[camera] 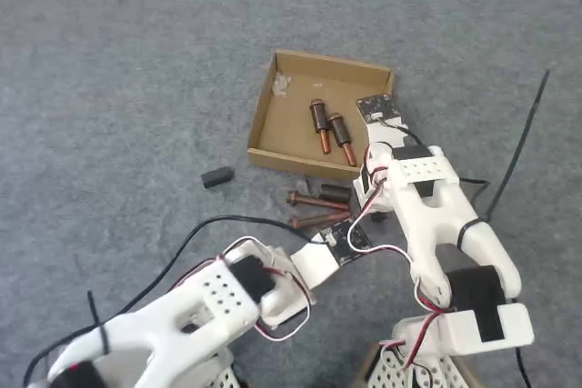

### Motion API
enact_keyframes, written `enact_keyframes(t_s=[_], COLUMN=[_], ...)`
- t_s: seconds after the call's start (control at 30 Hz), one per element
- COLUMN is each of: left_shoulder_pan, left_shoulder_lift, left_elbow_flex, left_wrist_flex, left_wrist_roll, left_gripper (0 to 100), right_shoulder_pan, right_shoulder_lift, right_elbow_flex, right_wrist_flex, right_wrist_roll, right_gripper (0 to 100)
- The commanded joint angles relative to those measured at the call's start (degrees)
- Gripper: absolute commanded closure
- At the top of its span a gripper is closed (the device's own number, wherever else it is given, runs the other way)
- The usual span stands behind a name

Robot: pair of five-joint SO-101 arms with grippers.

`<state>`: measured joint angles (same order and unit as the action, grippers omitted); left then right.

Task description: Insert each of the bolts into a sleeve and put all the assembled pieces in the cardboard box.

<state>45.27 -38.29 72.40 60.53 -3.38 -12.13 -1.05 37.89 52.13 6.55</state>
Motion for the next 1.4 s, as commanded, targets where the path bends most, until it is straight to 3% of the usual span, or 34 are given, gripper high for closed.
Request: enact_keyframes(t_s=[0.0, 0.37, 0.53, 0.9, 1.1, 1.23, 1.37], left_shoulder_pan=[-1.8, -8.3, -13.7, -20.8, -19.9, -14.6, -11.6], left_shoulder_lift=[6.2, 8.5, 8.7, 8.9, 8.4, 8.4, 9.0], left_elbow_flex=[-4.2, -5.0, -6.4, -7.3, -7.3, -8.7, -7.1], left_wrist_flex=[-1.1, -5.3, -9.1, -18.4, -16.4, -9.9, -11.3], left_wrist_roll=[0.6, 4.7, 14.2, 21.3, 21.3, 20.7, 18.7], left_gripper=[99, 98, 95, 95, 95, 96, 96], right_shoulder_pan=[1.2, 1.2, 1.1, 0.7, 0.7, 0.7, 0.7], right_shoulder_lift=[0.0, -0.1, -0.1, -0.1, -0.1, -0.1, -0.1], right_elbow_flex=[-2.2, -2.0, -2.0, -1.9, -1.9, -1.9, -1.9], right_wrist_flex=[0.4, 0.4, 0.4, 0.4, 0.4, 0.4, 0.4], right_wrist_roll=[-0.7, -0.7, -0.7, -0.6, -0.4, -0.4, -0.4], right_gripper=[99.1, 99.1, 99.1, 99.1, 99.1, 99.1, 99.1])
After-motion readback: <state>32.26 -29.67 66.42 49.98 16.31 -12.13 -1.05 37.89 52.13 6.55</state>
